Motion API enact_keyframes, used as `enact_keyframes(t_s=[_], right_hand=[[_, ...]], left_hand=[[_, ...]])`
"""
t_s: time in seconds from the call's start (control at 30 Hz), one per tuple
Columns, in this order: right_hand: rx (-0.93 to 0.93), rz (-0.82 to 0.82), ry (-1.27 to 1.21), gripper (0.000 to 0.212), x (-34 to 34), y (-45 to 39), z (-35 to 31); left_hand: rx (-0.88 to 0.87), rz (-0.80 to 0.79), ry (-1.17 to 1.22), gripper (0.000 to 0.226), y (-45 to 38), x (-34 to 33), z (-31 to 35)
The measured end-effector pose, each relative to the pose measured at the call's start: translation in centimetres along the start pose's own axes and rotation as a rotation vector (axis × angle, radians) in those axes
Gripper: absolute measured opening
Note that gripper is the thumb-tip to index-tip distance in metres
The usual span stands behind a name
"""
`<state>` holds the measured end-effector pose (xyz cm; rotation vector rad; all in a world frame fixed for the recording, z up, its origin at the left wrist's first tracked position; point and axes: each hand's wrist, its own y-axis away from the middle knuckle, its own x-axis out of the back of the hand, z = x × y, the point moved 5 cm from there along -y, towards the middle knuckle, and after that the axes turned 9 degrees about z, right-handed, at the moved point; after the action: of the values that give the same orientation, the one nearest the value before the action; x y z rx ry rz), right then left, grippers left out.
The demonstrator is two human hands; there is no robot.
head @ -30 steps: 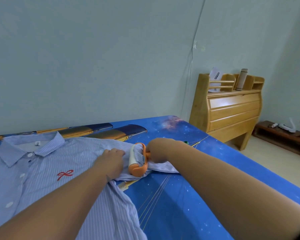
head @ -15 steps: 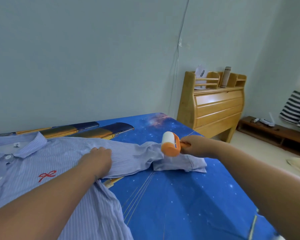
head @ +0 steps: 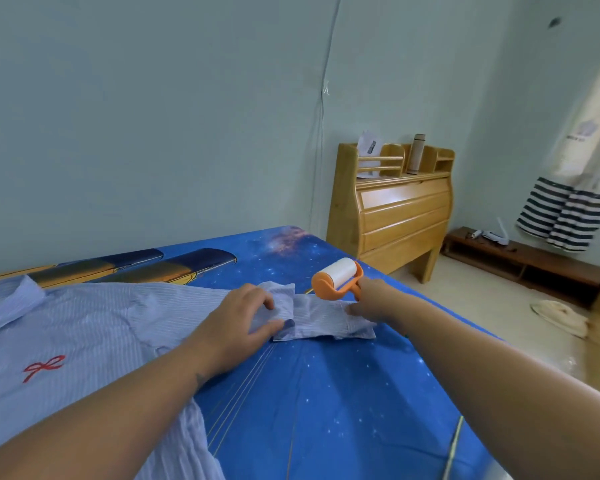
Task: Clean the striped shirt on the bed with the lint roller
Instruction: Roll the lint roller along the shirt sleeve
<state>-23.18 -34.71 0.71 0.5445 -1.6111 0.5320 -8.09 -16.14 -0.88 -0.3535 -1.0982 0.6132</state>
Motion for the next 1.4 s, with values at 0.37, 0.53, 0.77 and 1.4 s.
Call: enact_keyframes(t_s=[0.37, 0.53, 0.77, 1.4], right_hand=[[-0.051, 0.203, -0.022, 0.024, -1.1, -0.7, -0.6], [-0.049, 0.331, 0.051, 0.032, 2.3, -0.6, 1.5], [-0.129, 0.251, 0.188, 0.042, 3.0, 0.2, 6.3], [0.461, 0.133, 0.258, 0.016, 0.1, 0.1, -5.7]], left_hand=[[0.068, 0.012, -0.179, 0.017, -0.6, -1.2, 0.1], [0.129, 0.056, -0.105, 0.006, -0.9, -1.3, 0.0], [0.077, -0.183, -0.127, 0.011, -0.1, -2.6, 0.1], [0.322, -0.477, -0.435, 0.055, 1.7, -3.0, -2.8]])
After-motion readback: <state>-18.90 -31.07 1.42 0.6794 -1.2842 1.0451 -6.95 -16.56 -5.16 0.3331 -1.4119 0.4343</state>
